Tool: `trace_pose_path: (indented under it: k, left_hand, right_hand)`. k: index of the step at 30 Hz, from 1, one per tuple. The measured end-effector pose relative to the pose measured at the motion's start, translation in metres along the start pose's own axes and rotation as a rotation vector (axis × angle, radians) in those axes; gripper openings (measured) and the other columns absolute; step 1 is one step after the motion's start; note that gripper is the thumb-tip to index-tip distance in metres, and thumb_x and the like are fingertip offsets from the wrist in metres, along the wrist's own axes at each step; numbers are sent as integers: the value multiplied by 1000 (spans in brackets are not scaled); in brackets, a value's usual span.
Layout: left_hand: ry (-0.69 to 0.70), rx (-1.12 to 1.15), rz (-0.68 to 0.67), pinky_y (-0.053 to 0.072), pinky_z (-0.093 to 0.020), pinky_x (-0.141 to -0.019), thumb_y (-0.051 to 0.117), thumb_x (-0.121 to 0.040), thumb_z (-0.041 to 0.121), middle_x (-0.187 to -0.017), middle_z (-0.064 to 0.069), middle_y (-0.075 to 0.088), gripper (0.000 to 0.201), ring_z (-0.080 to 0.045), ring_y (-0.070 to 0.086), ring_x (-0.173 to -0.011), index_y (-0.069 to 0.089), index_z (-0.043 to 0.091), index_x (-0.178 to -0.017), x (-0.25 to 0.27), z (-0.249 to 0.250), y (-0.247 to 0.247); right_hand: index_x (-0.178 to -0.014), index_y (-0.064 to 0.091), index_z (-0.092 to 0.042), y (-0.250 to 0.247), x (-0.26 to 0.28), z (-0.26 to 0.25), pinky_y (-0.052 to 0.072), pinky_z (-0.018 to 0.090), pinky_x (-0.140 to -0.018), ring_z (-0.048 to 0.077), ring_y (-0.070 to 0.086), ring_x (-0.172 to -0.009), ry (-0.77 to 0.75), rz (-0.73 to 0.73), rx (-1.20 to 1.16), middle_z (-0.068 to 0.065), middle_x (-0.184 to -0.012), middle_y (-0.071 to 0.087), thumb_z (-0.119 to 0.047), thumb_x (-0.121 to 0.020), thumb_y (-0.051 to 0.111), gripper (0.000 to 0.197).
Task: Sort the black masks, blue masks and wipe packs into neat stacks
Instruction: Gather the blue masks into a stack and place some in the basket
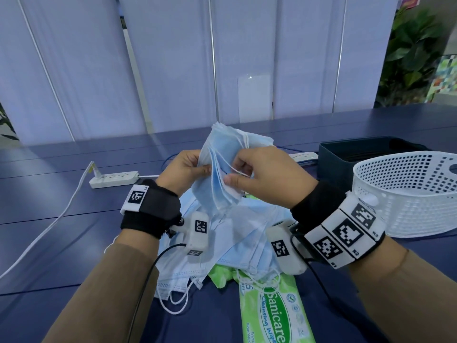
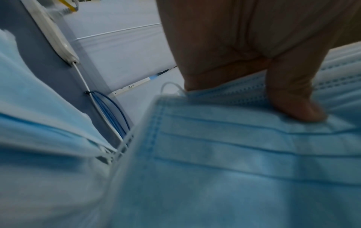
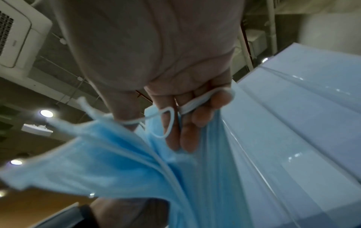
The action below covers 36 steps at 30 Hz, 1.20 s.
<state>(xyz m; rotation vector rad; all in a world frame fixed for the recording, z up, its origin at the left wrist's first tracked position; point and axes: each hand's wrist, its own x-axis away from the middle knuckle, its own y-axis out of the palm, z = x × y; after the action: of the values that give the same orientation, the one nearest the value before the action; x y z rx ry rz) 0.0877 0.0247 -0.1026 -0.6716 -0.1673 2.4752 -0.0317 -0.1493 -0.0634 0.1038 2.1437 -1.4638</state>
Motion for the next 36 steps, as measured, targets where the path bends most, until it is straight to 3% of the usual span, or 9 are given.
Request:
trace_pose_path:
  k: [5, 10, 13, 18, 22, 26, 28, 33, 36]
  left_hand:
    - [3, -28, 13, 52, -29, -75, 72, -65, 29, -75, 7, 72, 13, -11, 63, -73, 76, 25, -76, -2, 0, 2]
    - [-31, -80, 54, 50, -37, -80, 71, -61, 38, -78, 6, 71, 20, -20, 62, -80, 76, 26, -77, -3, -9, -6]
    - [-31, -58, 73, 52, -33, -79, 71, -62, 36, -77, 8, 71, 19, -15, 63, -78, 76, 26, -77, -2, -11, -6]
    - [-53, -50, 66, 53, -36, -82, 73, -65, 30, -82, 5, 72, 20, -16, 64, -81, 76, 18, -81, -4, -15, -6]
    - [-74, -70, 86, 52, -35, -83, 66, -74, 15, -82, 0, 72, 32, -18, 64, -82, 65, -8, -97, -2, -15, -8]
    - [-82, -42, 69, 53, -25, -75, 66, -72, 15, -76, 7, 73, 12, -9, 66, -74, 75, 16, -80, 0, -9, -3]
    - [-80, -45, 60, 53, -28, -74, 68, -72, 18, -77, 5, 72, 10, -13, 65, -76, 74, 17, -80, 0, -5, 0]
    - [-40, -223, 55, 51, -18, -66, 61, -86, 0, -75, 6, 71, 10, -5, 63, -69, 67, -1, -95, -4, 14, 16]
    - [-7, -438, 44, 47, -20, -68, 62, -87, 3, -83, -1, 70, 15, -4, 60, -70, 70, 6, -100, -7, 20, 20]
  right_hand:
    - [-68, 49, -18, -5, -1, 4, 31, 24, -59, 11, 47, -63, 58, -56, -74, -8, -63, 54, -23, -89, 56, 24]
    - [-79, 48, -13, -31, 0, 7, 44, 19, -55, 11, 52, -47, 80, 115, -1109, -1, -52, 56, 0, -92, 52, 18]
    - [-83, 48, -14, -49, 3, 4, 47, 27, -58, 15, 46, -44, 29, 128, -1308, -3, -49, 50, -6, -80, 53, 10]
    - [-81, 58, -13, -53, 11, -6, 35, 18, -49, 11, 35, -48, -95, 44, -882, 6, -57, 41, -8, -82, 56, 6]
    - [-82, 68, -16, -47, 14, -7, 33, 15, -52, 6, 37, -48, -95, -157, -294, -8, -52, 43, -18, -87, 60, 10]
    - [-84, 68, -14, -35, 12, -12, 35, 14, -54, 3, 53, -61, 15, -184, 90, -7, -64, 55, -38, -91, 52, 30]
    - [-91, 68, -9, -26, 11, -14, 42, 28, -71, 16, 58, -84, 43, -155, 256, 3, -86, 63, -52, -91, 45, 49]
    - [-76, 57, -10, -4, 7, -10, 38, 32, -68, 20, 55, -82, 149, -170, 211, 2, -76, 59, -65, -83, 48, 56]
    - [-88, 58, -16, -2, 3, -1, 42, 15, -60, 11, 56, -75, 225, -261, -218, -6, -78, 60, -53, -87, 53, 37]
